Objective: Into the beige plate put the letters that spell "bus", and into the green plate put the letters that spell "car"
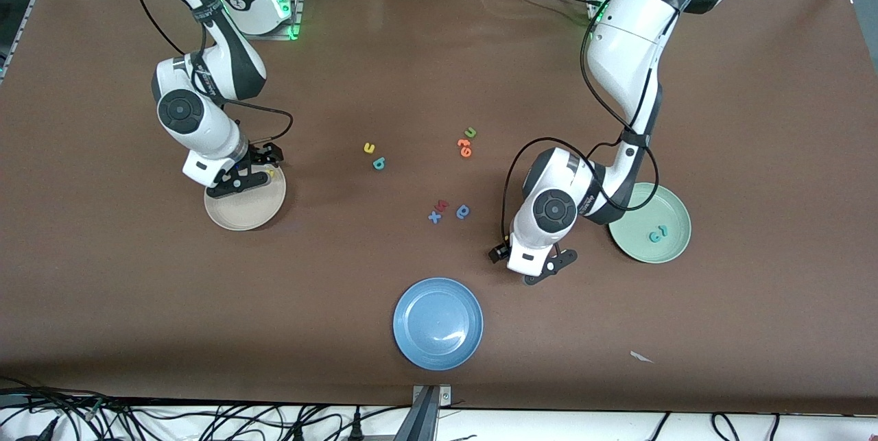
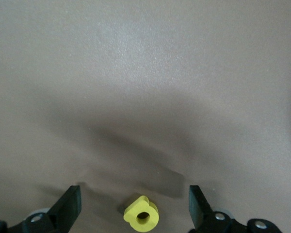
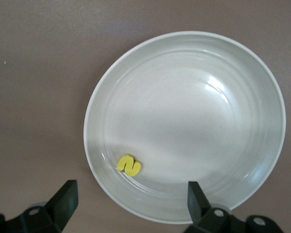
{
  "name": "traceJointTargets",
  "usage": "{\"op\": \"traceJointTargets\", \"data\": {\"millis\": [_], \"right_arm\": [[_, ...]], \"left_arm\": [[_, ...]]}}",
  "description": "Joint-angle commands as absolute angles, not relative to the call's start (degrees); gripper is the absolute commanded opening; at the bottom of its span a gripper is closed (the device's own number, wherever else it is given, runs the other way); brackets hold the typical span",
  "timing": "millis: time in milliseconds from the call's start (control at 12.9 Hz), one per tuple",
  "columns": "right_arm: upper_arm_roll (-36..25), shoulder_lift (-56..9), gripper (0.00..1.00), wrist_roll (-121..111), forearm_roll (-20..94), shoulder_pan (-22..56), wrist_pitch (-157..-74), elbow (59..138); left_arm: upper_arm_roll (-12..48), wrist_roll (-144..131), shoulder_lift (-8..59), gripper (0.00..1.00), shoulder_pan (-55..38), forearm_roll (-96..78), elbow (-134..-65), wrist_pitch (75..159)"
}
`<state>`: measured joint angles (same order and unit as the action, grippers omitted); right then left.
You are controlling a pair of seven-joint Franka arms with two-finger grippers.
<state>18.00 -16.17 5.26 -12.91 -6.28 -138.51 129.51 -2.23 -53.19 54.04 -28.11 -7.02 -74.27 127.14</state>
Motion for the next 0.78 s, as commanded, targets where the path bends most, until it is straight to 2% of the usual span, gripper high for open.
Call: {"op": "traceJointTargets", "data": {"millis": [0,233,310,698], "right_arm": [[22.65,-17.48,1.00,13.15,-12.04,-6.59,-138.95,129.11],[26.71,-20.38,1.00,24.67,-12.13,-5.02,-143.16,128.76],[26.72,-20.65,1.00,27.66,-12.13,-3.27,-143.96,128.76],[26.63,-23.03,1.00,44.45,-12.30,7.10,-147.83,128.15]], "left_arm": [[-3.16,-54.23,55.11,0.83,-29.18,-7.82,-72.25,126.47],[-3.16,-55.37,55.11,0.56,-29.62,-7.73,-72.51,126.39],[-3.16,-55.28,55.11,0.50,-29.62,-7.73,-72.51,126.39],[-3.16,-55.28,54.84,0.38,-29.62,-7.56,-72.60,126.21]]}}
